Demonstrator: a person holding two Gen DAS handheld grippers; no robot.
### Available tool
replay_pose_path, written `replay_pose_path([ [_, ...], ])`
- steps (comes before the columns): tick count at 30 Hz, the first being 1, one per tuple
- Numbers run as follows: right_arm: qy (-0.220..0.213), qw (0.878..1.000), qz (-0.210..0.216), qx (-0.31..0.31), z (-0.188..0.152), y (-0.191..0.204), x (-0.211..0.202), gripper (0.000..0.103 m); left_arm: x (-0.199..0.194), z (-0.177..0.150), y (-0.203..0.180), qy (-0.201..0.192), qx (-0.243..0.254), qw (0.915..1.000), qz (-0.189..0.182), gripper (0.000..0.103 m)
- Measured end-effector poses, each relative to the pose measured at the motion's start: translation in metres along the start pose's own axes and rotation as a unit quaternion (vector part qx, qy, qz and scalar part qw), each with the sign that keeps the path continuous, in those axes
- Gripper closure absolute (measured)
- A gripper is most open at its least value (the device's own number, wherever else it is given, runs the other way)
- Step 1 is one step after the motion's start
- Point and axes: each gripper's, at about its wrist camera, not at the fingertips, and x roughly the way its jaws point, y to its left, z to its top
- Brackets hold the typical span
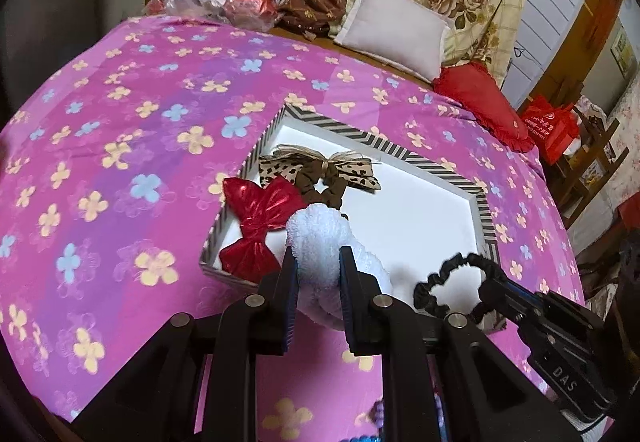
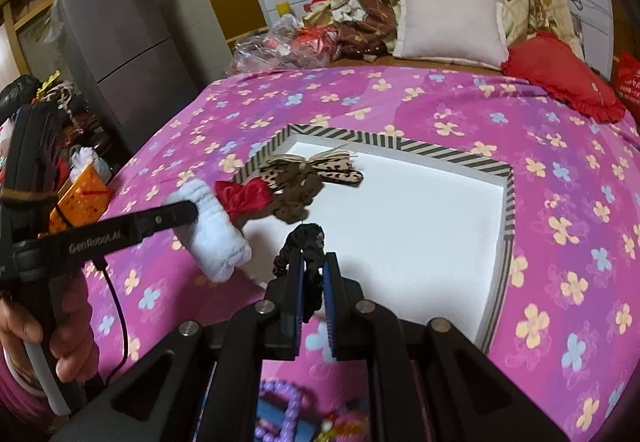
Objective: Organize jewelry
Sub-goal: 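Carry both scrunchies to the tray while the right gripper releases the black scrunchie inside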
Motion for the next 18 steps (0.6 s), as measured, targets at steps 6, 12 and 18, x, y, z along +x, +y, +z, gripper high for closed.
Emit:
replay_pose_path([
  [6,0.028,1.0,0.004,0.011,0.017,-0.013,0.043,0.094,0.028,0.003,0.003,0.016,-0.006,0.9998,0.01,0.09],
  [12,0.06,0.998,-0.002,0.027,0.028,-0.029,0.088,0.094,0.054,0.005,0.014,0.033,-0.013,0.999,0.027,0.09],
  [18,0.089,0.996,-0.016,0.026,0.043,-0.041,0.124,0.094,0.069,0.008,0.024,0.039,-0.02,0.9983,0.039,0.09],
])
